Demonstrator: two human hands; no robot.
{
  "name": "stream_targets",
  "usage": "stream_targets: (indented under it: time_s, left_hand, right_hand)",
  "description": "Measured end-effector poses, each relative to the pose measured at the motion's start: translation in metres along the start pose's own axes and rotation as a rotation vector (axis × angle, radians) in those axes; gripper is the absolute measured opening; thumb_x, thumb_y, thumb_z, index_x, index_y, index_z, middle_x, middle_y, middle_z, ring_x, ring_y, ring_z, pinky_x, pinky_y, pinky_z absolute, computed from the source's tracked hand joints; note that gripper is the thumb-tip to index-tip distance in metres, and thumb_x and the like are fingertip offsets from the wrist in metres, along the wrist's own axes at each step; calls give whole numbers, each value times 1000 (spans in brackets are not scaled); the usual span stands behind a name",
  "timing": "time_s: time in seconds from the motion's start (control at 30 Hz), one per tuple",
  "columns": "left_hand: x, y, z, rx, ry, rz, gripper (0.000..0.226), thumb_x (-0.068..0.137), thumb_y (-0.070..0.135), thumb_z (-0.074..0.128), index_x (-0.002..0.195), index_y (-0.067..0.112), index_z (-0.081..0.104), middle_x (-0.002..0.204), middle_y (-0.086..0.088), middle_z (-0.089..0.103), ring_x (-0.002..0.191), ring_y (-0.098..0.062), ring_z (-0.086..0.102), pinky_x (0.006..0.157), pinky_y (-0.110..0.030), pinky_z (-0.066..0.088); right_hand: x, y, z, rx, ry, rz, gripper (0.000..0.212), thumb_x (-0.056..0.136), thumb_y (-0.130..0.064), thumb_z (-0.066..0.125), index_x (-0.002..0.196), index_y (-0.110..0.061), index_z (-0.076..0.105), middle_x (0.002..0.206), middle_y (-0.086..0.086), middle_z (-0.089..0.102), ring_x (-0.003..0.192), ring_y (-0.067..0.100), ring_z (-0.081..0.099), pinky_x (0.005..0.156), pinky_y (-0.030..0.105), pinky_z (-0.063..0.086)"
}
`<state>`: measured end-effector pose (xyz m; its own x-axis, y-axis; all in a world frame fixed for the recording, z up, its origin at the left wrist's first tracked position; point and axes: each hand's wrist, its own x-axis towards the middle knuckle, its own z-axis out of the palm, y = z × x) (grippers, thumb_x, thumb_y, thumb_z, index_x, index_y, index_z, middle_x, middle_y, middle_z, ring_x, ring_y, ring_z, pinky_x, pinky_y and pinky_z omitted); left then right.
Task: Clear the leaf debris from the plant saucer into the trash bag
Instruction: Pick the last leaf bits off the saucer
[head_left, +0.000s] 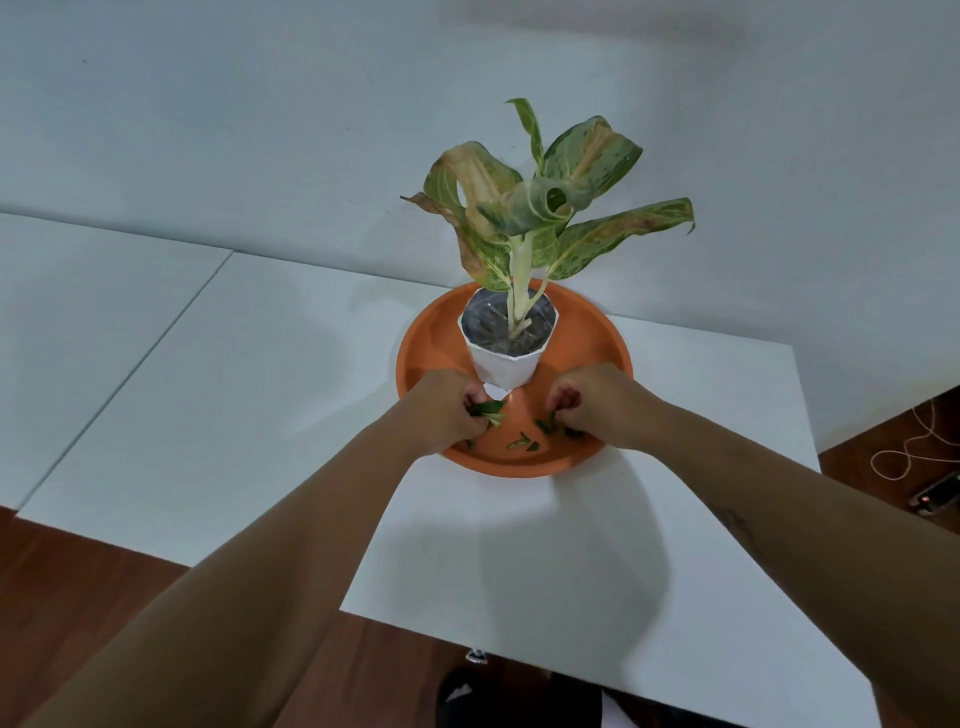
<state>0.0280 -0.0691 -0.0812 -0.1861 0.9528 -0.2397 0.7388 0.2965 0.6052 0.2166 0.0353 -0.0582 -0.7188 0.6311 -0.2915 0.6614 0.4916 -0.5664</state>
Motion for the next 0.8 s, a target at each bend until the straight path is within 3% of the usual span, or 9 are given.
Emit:
stream_targets:
  time_s: [0.17,0.23,0.33,0.43,0.53,0.6,0.8]
  left_hand:
    - [0,2,-1,1,-30,13,8,80,9,74,88,7,76,80,-10,72,67,-15,60,68,-33,55]
    - [0,5,0,12,-40,39,9,79,10,74,88,8,77,78,-8,71,67,-14,58,65,-30,51]
    - [1,9,0,48,-56,58,4,80,13,74,84,11,75,68,2,64,61,-10,54,55,-16,40]
    - [3,9,-2,55,-69,72,8,80,13,74,75,16,69,60,9,55,58,-9,50,52,-13,32]
    - [4,13,-1,60,-79,105,4,82,15,74,86,14,72,71,6,60,65,-8,51,56,-14,35]
    - [5,17,3,72,-70,129,10,83,17,73,93,14,73,76,6,60,69,-7,52,58,-13,37]
    - [10,22,5,69,-44,166,5,81,16,74,86,16,72,76,8,58,72,-11,55,57,-13,37]
  right_hand:
    - [-9,-22,15,-53,-119,-120,21,78,-21,77,97,-21,69,79,-19,51,75,3,50,58,8,36]
    - [-7,-27,24,-88,-81,-136,23,80,-15,73,103,-14,69,88,-12,53,81,7,51,62,7,35]
    - [-5,-22,29,-113,-37,-75,14,86,-11,65,98,-10,72,101,3,64,92,17,58,65,12,36]
    - [-7,-11,17,-50,26,16,8,86,-11,64,91,-11,71,90,2,66,84,17,61,61,10,37]
    - [-9,1,-3,24,169,94,6,83,-8,66,87,-10,72,85,2,69,78,16,62,64,19,45]
    - [-10,5,-12,21,219,118,7,81,-7,67,85,-11,72,86,1,69,79,14,61,64,18,45]
    - [-11,6,-15,-36,123,92,11,82,-5,66,90,-11,72,86,-3,62,81,11,56,62,12,40]
